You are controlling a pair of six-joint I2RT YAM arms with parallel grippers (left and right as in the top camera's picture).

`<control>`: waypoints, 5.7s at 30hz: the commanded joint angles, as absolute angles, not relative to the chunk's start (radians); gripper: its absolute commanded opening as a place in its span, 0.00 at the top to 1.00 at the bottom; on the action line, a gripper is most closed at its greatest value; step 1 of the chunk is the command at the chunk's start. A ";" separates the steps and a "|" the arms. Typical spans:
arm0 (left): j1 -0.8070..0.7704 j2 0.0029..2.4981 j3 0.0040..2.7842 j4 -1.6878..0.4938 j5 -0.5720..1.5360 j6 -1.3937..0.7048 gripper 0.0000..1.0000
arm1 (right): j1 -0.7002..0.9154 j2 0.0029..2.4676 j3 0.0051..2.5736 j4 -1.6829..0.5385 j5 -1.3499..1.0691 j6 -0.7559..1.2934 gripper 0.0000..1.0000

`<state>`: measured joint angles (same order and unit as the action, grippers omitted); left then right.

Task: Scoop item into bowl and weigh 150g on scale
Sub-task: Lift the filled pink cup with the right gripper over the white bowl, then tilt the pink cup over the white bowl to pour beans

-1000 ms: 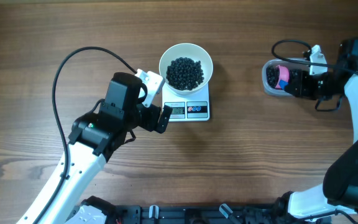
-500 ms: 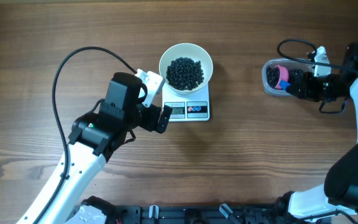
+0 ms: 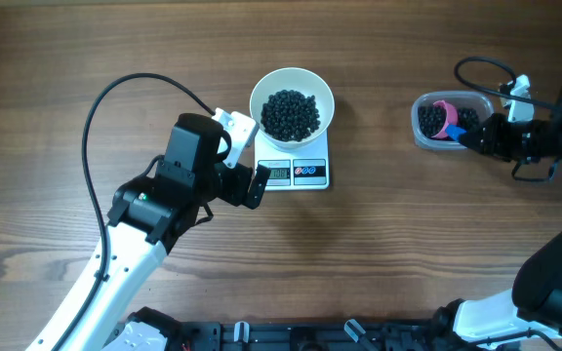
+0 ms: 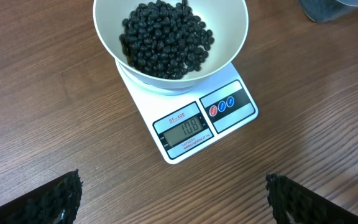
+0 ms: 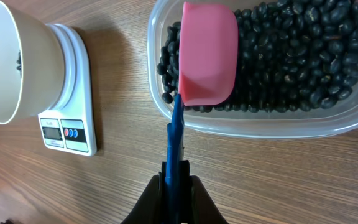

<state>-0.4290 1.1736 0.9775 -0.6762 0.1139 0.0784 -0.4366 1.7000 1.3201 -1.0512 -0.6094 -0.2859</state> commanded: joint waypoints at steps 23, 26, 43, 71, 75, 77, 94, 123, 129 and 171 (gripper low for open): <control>-0.423 1.178 0.995 -0.673 0.115 0.097 0.00 | -0.500 1.705 1.327 -1.067 -0.680 -0.246 0.96; -0.423 1.178 0.995 -0.673 0.115 0.098 0.00 | -0.500 1.705 1.327 -1.067 -0.680 -0.234 0.96; -0.423 1.178 0.995 -0.673 0.115 0.098 0.00 | -0.642 1.705 1.327 -1.060 -0.926 -0.180 0.96; -0.423 1.178 0.995 -0.673 0.115 0.097 0.00 | -0.576 1.705 1.327 -1.031 -1.281 -0.055 0.96; -0.423 1.178 0.995 -0.673 0.115 0.097 0.00 | -0.479 1.705 1.327 -0.944 -1.281 0.044 0.95; -0.423 1.178 0.995 -0.673 0.115 0.098 0.00 | -0.428 1.705 1.327 -0.890 -1.281 0.094 0.96; -0.423 1.178 0.995 -0.673 0.115 0.097 0.00 | 0.011 1.705 1.327 -0.559 -1.011 0.288 0.96; -0.423 1.178 0.995 -0.673 0.115 0.097 0.00 | 0.350 1.705 1.327 -0.562 -0.285 -0.159 0.96; -0.423 1.178 0.995 -0.673 0.115 0.098 0.00 | 0.350 1.692 1.327 -0.515 -0.339 -0.154 0.96; -0.423 1.178 0.995 -0.673 0.115 0.097 0.00 | 0.350 1.602 1.327 -0.568 -0.287 -0.189 0.96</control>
